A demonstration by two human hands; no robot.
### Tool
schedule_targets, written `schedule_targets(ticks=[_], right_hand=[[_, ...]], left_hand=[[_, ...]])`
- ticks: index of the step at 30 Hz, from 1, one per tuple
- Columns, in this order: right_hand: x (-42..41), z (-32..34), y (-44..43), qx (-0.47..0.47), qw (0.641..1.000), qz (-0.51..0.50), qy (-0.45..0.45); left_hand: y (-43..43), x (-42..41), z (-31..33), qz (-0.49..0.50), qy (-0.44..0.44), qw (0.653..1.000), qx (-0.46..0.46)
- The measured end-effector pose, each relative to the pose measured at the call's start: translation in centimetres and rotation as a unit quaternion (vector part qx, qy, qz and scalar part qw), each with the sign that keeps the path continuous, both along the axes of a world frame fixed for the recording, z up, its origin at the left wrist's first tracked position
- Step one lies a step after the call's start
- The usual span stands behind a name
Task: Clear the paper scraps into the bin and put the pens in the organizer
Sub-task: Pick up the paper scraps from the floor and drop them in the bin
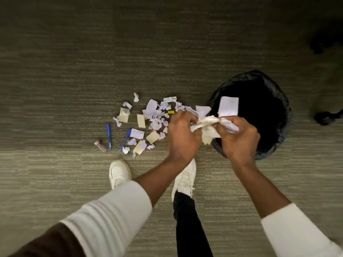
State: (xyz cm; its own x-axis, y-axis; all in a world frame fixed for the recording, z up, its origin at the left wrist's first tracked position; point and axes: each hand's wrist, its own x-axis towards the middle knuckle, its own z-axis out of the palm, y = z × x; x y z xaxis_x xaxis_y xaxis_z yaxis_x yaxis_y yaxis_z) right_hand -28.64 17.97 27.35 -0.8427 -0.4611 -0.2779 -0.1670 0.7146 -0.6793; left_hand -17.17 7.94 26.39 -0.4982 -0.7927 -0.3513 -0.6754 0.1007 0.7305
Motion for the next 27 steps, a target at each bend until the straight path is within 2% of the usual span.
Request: schedule_targets(ticks=[6,10,14,16,20,23,27], right_hand=[[-6.7,-0.1,3.6,0.046,0.994,-0.089,-0.049],[-9.2,-1.1,4.9,0.09,0.988,-0.104,-0.067],[-9.1,-0.8,5.1,0.172,0.984,-0.025,-0.043],[-8.1,-0.5,4.7,0.198,0.98,0.028,0.003],[-5.7,0.3,3.5,0.231,0.969,0.067,0.054],[-3.2,0.1,2.7,0.208,0.972,0.101,0.048],[1.8,-0.9,1.3,0.131,0.972,0.194,0.011]], left_hand=[[2.7,-6.8,0.4,-0.071,0.02,0.997,0.024],[3.0,-9.2,-0.2,-0.161,0.008,0.985,0.063],[2.9,-8.7,-0.4,-0.197,-0.013,0.978,0.061],[2.6,-7.4,-0.6,-0.192,0.003,0.98,0.044],[1.8,-3.8,-1.7,-0.167,0.043,0.981,0.085],[1.4,-0.3,-3.3,-0.116,0.034,0.988,0.091],[0.2,5.6,-5.2,-0.06,-0.036,0.992,0.105]])
